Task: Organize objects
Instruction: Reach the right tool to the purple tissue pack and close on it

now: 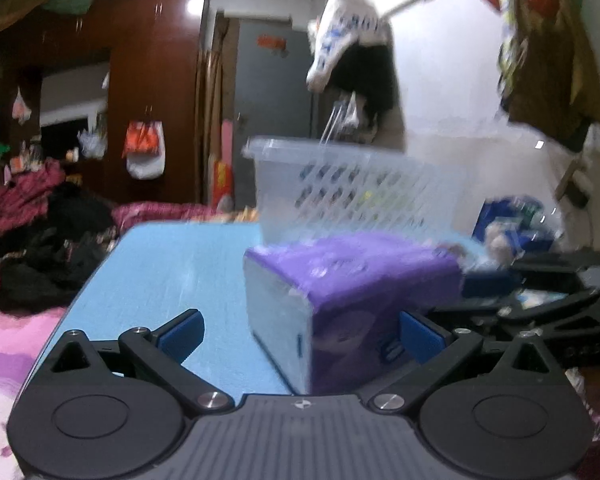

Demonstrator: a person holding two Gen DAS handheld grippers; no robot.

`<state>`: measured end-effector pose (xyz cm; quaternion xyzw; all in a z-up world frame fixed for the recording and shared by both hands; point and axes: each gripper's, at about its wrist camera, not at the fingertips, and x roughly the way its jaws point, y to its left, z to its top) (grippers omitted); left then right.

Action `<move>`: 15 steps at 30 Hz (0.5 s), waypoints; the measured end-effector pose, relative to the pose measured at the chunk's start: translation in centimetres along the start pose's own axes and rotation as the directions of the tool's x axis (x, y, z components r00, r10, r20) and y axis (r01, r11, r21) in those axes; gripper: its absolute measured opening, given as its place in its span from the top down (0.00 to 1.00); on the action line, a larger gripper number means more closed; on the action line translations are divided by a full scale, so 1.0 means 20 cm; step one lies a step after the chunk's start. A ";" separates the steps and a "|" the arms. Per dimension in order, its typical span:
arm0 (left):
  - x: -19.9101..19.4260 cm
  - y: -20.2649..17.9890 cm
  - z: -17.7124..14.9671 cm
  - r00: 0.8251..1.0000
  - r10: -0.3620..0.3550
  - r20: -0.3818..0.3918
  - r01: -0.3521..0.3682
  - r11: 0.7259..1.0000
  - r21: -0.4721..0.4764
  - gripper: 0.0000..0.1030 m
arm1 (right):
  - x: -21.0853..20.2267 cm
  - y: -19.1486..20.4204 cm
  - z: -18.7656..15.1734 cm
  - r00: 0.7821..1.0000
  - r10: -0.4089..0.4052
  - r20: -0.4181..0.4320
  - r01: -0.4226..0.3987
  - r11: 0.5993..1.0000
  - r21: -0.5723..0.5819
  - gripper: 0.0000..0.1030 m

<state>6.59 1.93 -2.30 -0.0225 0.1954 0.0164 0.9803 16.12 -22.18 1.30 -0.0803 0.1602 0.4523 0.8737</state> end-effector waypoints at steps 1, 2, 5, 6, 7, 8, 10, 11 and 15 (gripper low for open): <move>0.01 0.00 0.00 1.000 -0.004 -0.007 0.004 1.000 -0.001 0.00 | 0.00 0.00 0.00 1.000 0.004 0.002 -0.004 1.000 -0.001 0.48; 0.01 0.01 -0.01 1.000 -0.008 -0.007 0.008 1.000 -0.007 0.00 | 0.00 0.00 0.00 1.000 0.009 0.004 -0.009 1.000 -0.003 0.48; 0.02 0.06 -0.03 0.997 -0.079 -0.015 0.078 0.996 -0.048 0.00 | 0.00 -0.01 0.00 1.000 0.022 0.012 -0.022 1.000 0.002 0.48; 0.02 0.07 -0.04 0.995 -0.101 -0.004 0.100 0.992 -0.071 0.00 | 0.00 -0.01 -0.01 1.000 0.027 0.015 -0.027 1.000 0.000 0.48; 0.02 0.08 -0.04 0.994 -0.110 0.004 0.109 0.990 -0.086 0.00 | 0.00 -0.01 -0.01 0.999 0.027 0.017 -0.027 1.000 -0.004 0.47; 0.02 0.09 -0.05 0.994 -0.112 0.005 0.112 0.990 -0.090 0.00 | 0.00 0.00 0.00 0.999 0.026 0.018 -0.026 1.000 -0.008 0.47; 0.02 0.10 -0.05 0.994 -0.112 0.005 0.112 0.990 -0.090 0.00 | 0.00 0.00 0.00 0.999 0.027 0.018 -0.027 1.000 -0.012 0.47; 0.02 0.10 -0.06 0.994 -0.109 0.005 0.109 0.990 -0.090 0.00 | 0.00 0.00 0.00 0.999 0.028 0.018 -0.028 1.000 -0.011 0.47; 0.02 0.08 -0.06 0.995 -0.100 0.010 0.100 0.992 -0.077 0.00 | 0.00 0.01 0.00 0.999 0.030 0.016 -0.029 1.000 -0.012 0.47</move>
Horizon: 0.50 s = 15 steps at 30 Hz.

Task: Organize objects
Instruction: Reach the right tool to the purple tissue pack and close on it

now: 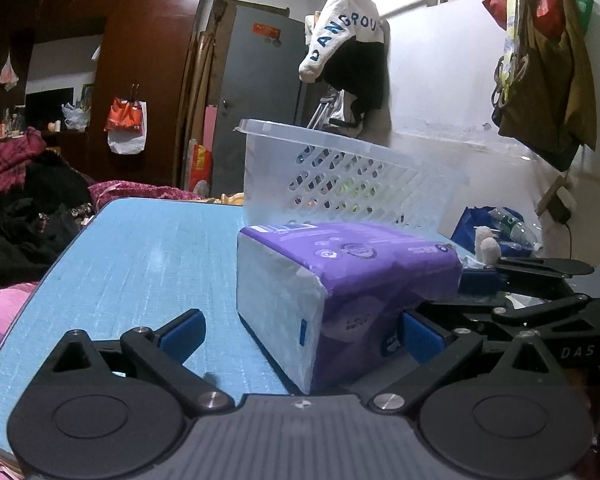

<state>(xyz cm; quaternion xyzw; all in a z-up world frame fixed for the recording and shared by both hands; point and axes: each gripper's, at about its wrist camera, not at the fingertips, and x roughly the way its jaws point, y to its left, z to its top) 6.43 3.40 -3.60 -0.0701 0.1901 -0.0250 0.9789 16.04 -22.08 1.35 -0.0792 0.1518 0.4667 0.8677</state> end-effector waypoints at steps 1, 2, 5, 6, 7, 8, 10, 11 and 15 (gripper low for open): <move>0.00 0.00 0.00 1.000 0.004 0.000 -0.004 1.000 0.003 0.00 | 0.00 0.00 0.00 1.000 -0.001 -0.001 0.001 1.000 -0.003 0.46; 0.01 -0.01 0.01 1.000 0.008 0.001 -0.008 1.000 0.005 0.00 | 0.00 0.01 0.00 1.000 -0.001 -0.002 0.001 1.000 -0.003 0.45; 0.02 -0.01 0.02 1.000 0.009 0.005 -0.009 1.000 0.011 0.00 | 0.00 0.01 0.00 1.000 -0.001 -0.004 0.001 1.000 -0.008 0.44; 0.02 -0.01 0.02 1.000 0.008 0.010 -0.008 1.000 0.015 0.00 | 0.00 0.01 0.00 1.000 -0.001 -0.004 0.000 1.000 -0.009 0.44; 0.02 -0.01 0.02 1.000 0.005 0.013 -0.006 1.000 0.021 0.01 | 0.00 0.01 0.00 1.000 0.000 -0.004 0.000 1.000 -0.009 0.44; 0.02 -0.02 0.01 1.000 0.000 0.016 0.000 1.000 0.028 0.04 | 0.01 0.01 0.00 1.000 0.000 -0.003 0.000 1.000 -0.011 0.44; 0.03 -0.04 0.01 0.999 -0.030 0.023 0.029 0.999 0.041 0.13 | 0.01 0.01 0.00 1.000 0.000 0.002 0.000 1.000 -0.019 0.45; 0.02 -0.04 0.01 0.999 -0.045 0.026 0.044 0.998 0.046 0.23 | 0.01 0.01 0.00 1.000 -0.002 0.003 0.002 1.000 -0.023 0.47; 0.01 -0.07 0.00 0.999 -0.031 0.040 0.027 0.996 0.081 0.26 | 0.01 0.03 -0.01 1.000 -0.014 0.013 0.015 0.999 -0.038 0.49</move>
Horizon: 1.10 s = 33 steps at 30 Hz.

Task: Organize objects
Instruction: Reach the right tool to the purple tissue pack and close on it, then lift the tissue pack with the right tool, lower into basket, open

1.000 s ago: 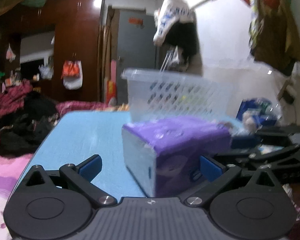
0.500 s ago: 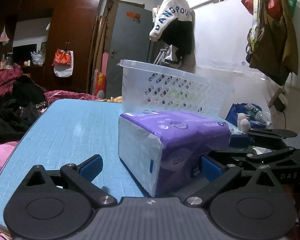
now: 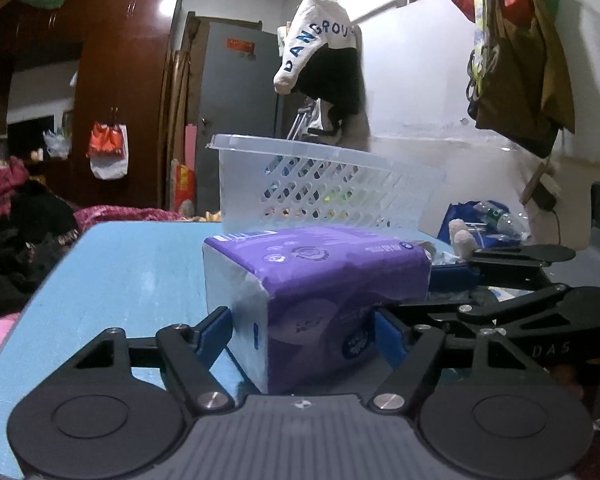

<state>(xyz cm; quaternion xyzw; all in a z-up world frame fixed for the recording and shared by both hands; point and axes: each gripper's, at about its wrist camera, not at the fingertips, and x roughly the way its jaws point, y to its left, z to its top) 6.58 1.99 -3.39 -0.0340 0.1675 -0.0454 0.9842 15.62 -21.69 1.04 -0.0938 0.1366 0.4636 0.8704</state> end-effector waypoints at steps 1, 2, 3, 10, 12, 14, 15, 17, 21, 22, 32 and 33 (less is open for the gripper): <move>-0.01 0.00 0.00 1.000 0.005 0.006 -0.005 1.000 0.003 0.26 | 0.00 0.00 0.00 1.000 -0.002 0.005 0.002 1.000 -0.005 0.50; -0.02 -0.01 0.00 1.000 0.009 0.012 -0.009 1.000 0.008 0.27 | -0.01 0.01 0.00 1.000 -0.004 0.010 0.004 1.000 -0.008 0.51; -0.03 -0.01 0.00 1.000 0.012 0.020 -0.012 1.000 0.010 0.28 | -0.01 0.01 0.00 1.000 -0.005 0.017 0.005 1.000 -0.008 0.51; -0.11 -0.02 0.04 0.995 0.029 0.094 -0.031 0.999 0.021 0.30 | -0.07 0.03 0.03 0.996 -0.005 0.094 0.005 1.000 -0.006 0.57; -0.14 -0.04 0.06 0.993 0.033 0.113 -0.036 0.999 0.026 0.30 | -0.09 0.04 0.05 0.994 -0.005 0.109 0.007 1.000 -0.018 0.58; -0.17 -0.07 0.10 0.990 0.037 0.136 -0.043 0.998 0.041 0.31 | -0.11 0.04 0.08 0.992 -0.007 0.126 0.010 1.000 -0.020 0.59; -0.18 -0.08 0.12 0.988 0.036 0.149 -0.043 0.998 0.048 0.31 | -0.13 0.05 0.10 0.991 -0.010 0.137 0.013 1.000 -0.025 0.59; -0.20 -0.12 0.16 0.985 0.031 0.172 -0.042 0.997 0.062 0.31 | -0.16 0.05 0.14 0.987 -0.018 0.157 0.024 0.999 -0.033 0.59; -0.26 -0.19 0.30 0.970 0.002 0.243 -0.028 0.994 0.107 0.31 | -0.26 0.04 0.24 0.974 -0.049 0.220 0.065 0.996 -0.066 0.59; -0.26 -0.22 0.34 0.966 -0.010 0.258 -0.021 0.993 0.116 0.31 | -0.28 0.03 0.28 0.970 -0.059 0.235 0.078 0.994 -0.072 0.59; -0.01 -0.32 0.76 0.961 -0.108 0.256 0.067 0.984 0.164 0.32 | -0.32 -0.18 0.51 0.950 -0.160 0.267 0.174 0.984 -0.031 0.59; 0.04 -0.32 0.80 0.964 -0.115 0.239 0.078 0.984 0.158 0.32 | -0.30 -0.20 0.52 0.954 -0.166 0.251 0.176 0.984 -0.019 0.59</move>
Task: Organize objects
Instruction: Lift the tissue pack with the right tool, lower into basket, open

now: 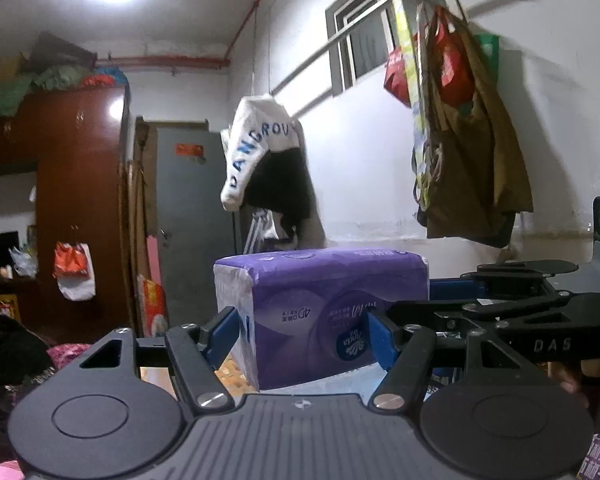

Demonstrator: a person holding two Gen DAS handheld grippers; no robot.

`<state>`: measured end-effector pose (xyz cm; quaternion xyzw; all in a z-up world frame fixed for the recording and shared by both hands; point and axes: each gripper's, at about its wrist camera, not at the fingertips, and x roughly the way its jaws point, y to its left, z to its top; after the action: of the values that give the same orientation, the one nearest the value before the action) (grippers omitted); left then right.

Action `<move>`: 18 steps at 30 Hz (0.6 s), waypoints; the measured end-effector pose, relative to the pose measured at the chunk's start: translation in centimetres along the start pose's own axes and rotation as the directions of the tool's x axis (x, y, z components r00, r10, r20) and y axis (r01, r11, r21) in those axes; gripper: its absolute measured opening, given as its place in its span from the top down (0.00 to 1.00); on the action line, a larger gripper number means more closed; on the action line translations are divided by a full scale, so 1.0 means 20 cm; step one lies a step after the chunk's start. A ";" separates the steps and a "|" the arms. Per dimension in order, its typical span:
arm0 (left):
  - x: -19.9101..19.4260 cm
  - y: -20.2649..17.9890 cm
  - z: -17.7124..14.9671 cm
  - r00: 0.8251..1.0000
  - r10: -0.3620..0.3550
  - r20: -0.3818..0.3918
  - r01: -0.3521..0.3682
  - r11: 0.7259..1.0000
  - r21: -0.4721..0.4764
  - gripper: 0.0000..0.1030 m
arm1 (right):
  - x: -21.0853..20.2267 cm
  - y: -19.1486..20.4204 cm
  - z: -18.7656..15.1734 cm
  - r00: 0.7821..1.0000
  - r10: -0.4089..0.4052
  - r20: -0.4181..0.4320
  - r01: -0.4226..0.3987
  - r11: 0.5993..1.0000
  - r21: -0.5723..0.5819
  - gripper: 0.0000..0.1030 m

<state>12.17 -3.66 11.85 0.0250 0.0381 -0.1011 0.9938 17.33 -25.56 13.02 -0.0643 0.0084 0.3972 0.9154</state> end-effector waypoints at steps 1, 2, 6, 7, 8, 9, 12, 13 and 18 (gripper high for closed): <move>0.04 0.01 0.01 1.000 -0.007 -0.013 0.007 1.000 -0.010 0.32 | 0.04 -0.03 0.00 1.000 -0.007 -0.016 0.007 1.000 0.012 0.59; 0.10 0.03 0.02 0.999 -0.014 -0.029 0.014 1.000 -0.019 0.32 | 0.06 -0.04 0.00 1.000 -0.015 -0.028 0.015 1.000 0.022 0.59; 0.33 0.13 0.01 0.993 -0.053 -0.107 0.045 0.997 -0.070 0.32 | 0.22 -0.13 -0.03 0.994 -0.048 -0.103 0.054 0.997 0.053 0.59; 0.39 0.16 0.00 0.990 -0.061 -0.127 0.050 0.995 -0.088 0.32 | 0.27 -0.15 -0.03 0.991 -0.053 -0.123 0.061 0.996 0.062 0.59; 0.47 0.19 -0.01 0.984 -0.071 -0.166 0.054 0.993 -0.106 0.32 | 0.32 -0.17 -0.04 0.987 -0.058 -0.147 0.069 0.995 0.070 0.59; 0.54 0.22 -0.03 0.978 -0.074 -0.196 0.050 0.991 -0.123 0.32 | 0.37 -0.19 -0.06 0.982 -0.064 -0.176 0.079 0.994 0.077 0.59; 0.70 0.27 -0.08 0.956 -0.065 -0.287 0.025 0.990 -0.141 0.32 | 0.51 -0.25 -0.13 0.962 -0.064 -0.266 0.097 0.989 0.111 0.59; 0.73 0.29 -0.09 0.949 -0.062 -0.310 0.018 0.989 -0.145 0.32 | 0.57 -0.27 -0.15 0.954 -0.060 -0.293 0.101 0.987 0.127 0.59; 0.89 0.36 -0.13 0.908 -0.057 -0.414 -0.019 0.984 -0.175 0.32 | 0.70 -0.34 -0.22 0.924 -0.035 -0.380 0.113 0.976 0.184 0.59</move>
<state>30.87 -0.01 8.08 -0.0419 0.2587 -0.0994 0.9599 32.09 -20.62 8.42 -0.0455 0.2207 0.3396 0.9132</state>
